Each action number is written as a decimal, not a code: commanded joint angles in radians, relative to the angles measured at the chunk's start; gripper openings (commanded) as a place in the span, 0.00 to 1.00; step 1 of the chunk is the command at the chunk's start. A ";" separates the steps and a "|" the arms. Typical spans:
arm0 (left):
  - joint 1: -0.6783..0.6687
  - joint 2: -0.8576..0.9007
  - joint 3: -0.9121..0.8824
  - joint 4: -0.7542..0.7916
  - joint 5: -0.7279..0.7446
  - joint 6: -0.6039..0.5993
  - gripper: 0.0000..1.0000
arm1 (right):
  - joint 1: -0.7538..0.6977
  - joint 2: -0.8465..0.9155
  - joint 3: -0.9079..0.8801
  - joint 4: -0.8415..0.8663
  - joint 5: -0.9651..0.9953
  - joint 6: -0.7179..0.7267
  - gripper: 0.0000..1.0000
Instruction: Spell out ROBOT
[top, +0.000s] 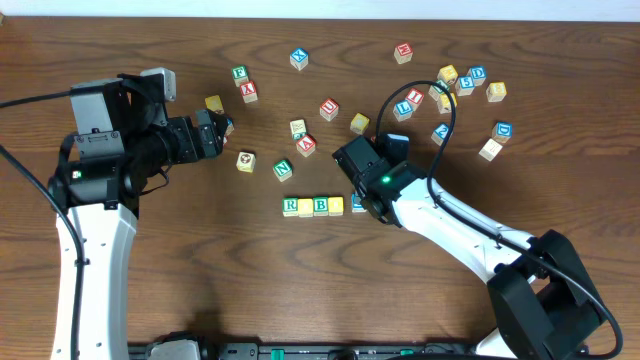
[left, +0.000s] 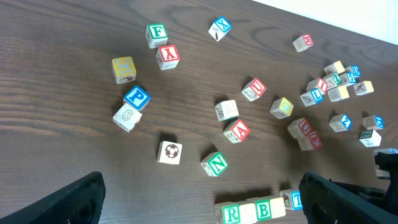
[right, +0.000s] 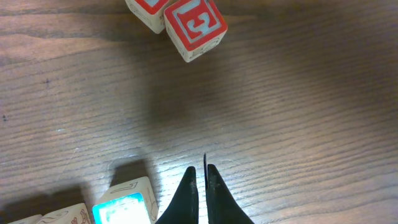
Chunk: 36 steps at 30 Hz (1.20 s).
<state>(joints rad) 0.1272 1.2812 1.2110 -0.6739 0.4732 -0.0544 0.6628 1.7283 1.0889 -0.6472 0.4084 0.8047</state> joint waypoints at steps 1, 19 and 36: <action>0.003 0.000 0.024 0.000 0.013 0.009 0.98 | 0.000 0.025 -0.013 0.003 0.001 0.034 0.01; 0.003 0.000 0.024 0.001 0.013 0.009 0.98 | 0.019 0.025 -0.091 0.117 -0.122 0.081 0.01; 0.003 0.000 0.024 0.001 0.013 0.009 0.98 | 0.059 0.026 -0.091 0.139 -0.131 0.058 0.01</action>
<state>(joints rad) 0.1272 1.2812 1.2110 -0.6739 0.4732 -0.0544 0.7132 1.7447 1.0042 -0.5110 0.2790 0.8661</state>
